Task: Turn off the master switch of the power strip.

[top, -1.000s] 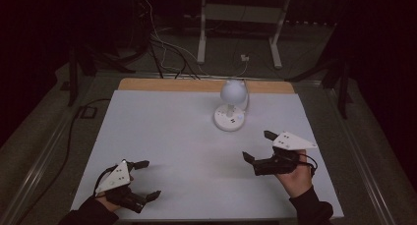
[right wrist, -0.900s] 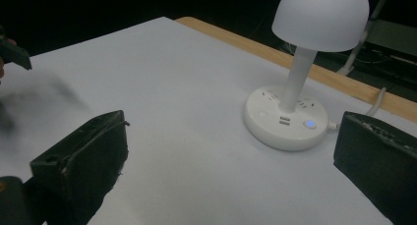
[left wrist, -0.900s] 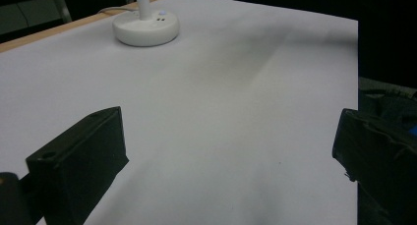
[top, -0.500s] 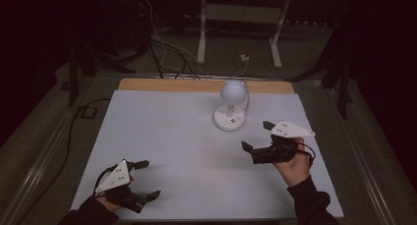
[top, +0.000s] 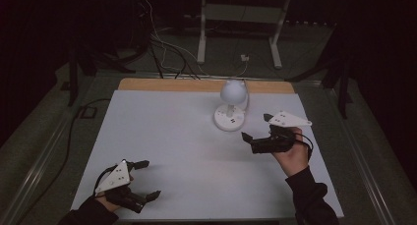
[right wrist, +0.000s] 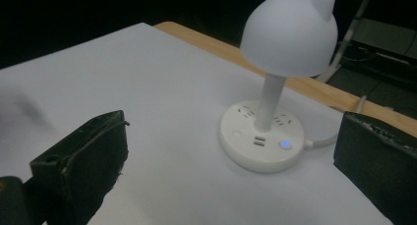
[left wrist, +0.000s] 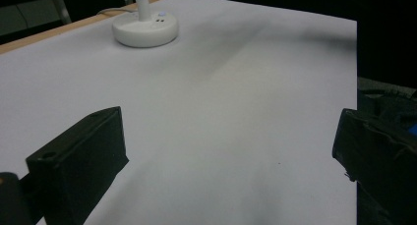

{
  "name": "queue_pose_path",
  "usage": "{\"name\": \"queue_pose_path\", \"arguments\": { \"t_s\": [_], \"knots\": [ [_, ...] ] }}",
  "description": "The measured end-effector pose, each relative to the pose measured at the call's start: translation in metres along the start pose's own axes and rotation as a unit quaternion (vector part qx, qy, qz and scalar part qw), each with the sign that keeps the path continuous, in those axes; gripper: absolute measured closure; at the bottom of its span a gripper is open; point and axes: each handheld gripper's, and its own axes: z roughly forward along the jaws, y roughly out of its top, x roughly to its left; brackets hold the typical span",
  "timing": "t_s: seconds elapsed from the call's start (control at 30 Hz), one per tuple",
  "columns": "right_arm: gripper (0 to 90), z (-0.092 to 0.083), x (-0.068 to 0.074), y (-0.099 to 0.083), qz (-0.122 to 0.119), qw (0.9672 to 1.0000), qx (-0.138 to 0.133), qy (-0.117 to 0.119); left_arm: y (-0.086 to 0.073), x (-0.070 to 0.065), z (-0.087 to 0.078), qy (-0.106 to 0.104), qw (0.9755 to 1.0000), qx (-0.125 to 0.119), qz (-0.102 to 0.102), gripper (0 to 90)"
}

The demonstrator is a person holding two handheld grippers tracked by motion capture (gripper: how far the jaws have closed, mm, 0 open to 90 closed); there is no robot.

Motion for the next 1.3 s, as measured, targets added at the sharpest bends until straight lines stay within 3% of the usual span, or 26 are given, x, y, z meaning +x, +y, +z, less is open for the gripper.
{"name": "queue_pose_path", "arguments": {
  "t_s": [0.23, 0.77, 1.07, 1.3],
  "knots": [
    [0.0, 0.01, -0.009, 0.001, 0.011, 0.9999, 0.002, -0.002, 0.0, 0.0, 0.0, 0.0, 1.0, -0.001, -0.003, 0.4],
    [0.0, 0.055, -0.03, -0.007, 0.026, 0.9992, 0.03, -0.008, 0.0, 0.0, 0.0, -0.002, 1.0, -0.001, -0.002, 0.4],
    [0.0, 0.076, -0.044, -0.016, 0.056, 0.9977, 0.038, -0.003, 0.0, 0.0, 0.0, -0.002, 1.0, -0.001, -0.003, 0.4],
    [0.0, 0.089, -0.049, -0.021, 0.054, 0.9973, 0.049, -0.011, 0.0, 0.0, 0.0, -0.002, 1.0, 0.0, -0.002, 0.4]
  ]
}}
